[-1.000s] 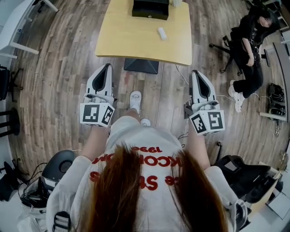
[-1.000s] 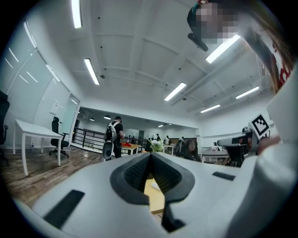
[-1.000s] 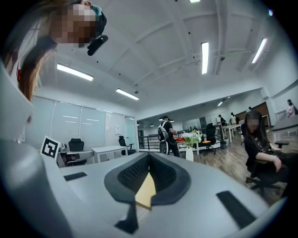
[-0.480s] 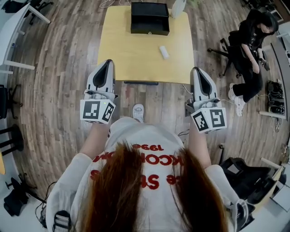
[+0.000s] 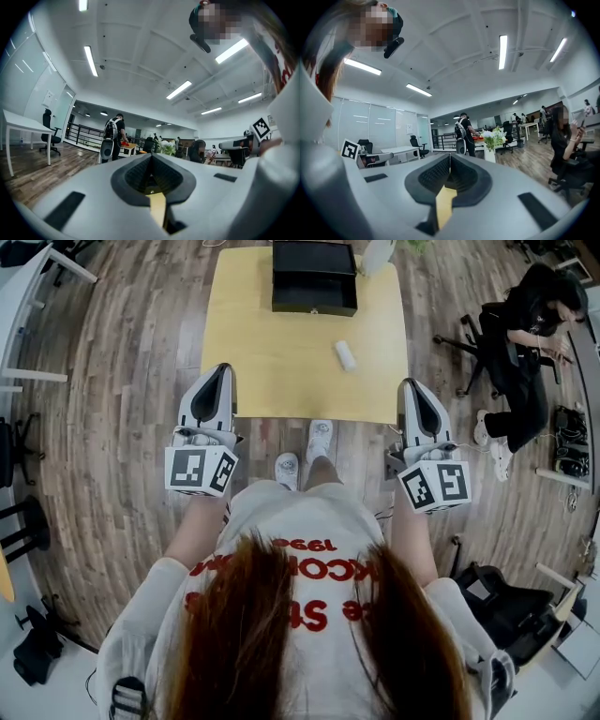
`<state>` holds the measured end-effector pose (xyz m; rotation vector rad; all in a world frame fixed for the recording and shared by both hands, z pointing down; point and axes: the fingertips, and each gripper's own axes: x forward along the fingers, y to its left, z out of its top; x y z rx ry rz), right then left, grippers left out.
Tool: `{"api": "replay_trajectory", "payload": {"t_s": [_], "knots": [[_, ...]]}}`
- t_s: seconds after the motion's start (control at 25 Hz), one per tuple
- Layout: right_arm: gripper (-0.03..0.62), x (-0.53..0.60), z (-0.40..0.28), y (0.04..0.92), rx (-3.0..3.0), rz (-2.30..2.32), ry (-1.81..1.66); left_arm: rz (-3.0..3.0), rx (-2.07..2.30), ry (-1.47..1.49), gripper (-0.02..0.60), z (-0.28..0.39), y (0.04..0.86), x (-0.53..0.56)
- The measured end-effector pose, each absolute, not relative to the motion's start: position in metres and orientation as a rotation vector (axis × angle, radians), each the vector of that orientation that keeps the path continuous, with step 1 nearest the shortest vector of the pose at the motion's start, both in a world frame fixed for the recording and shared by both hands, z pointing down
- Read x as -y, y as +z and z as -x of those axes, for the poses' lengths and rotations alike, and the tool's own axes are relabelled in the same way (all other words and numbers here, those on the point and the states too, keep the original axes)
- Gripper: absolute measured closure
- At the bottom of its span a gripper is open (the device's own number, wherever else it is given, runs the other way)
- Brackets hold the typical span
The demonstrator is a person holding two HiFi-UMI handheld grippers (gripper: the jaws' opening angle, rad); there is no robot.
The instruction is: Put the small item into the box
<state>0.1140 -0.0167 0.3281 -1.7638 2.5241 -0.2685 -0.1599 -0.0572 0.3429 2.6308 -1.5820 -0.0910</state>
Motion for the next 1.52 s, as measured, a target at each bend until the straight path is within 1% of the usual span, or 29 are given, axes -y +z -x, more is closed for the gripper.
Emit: {"api": "replay_trajectory", "payload": {"t_s": [0.28,0.64,1.0,1.24,1.4,1.44,1.48,1.52], "knots": [[0.588,0.075,-0.119,0.331,-2.575,1.658,-0.255,-2.592,1.684,-0.090,0.574,0.156,0.342,0.094],[0.588,0.151,-0.148,0.331,-2.659,1.518,-0.245,-2.544,1.816,-0.116,0.574,0.123,0.334,0.152],[0.588,0.183,-0.153,0.349,-2.717,1.461,-0.326,-2.494,1.836,-0.053,0.574,0.105,0.350,0.176],[0.586,0.182,-0.139,0.398,-2.759,1.531,-0.496,-2.503,1.739,0.012,0.574,0.097,0.379,0.189],[0.583,0.176,-0.121,0.454,-2.852,1.566,-0.662,-2.500,1.653,0.079,0.574,0.092,0.404,0.193],[0.570,0.174,-0.116,0.471,-2.875,1.573,-0.718,-2.496,1.633,0.095,0.574,0.092,0.410,0.194],[0.532,0.172,-0.112,0.488,-2.896,1.581,-0.775,-2.492,1.615,0.112,0.574,0.092,0.417,0.194],[0.512,0.169,-0.107,0.505,-2.918,1.590,-0.830,-2.486,1.599,0.129,0.574,0.093,0.423,0.194]]}}
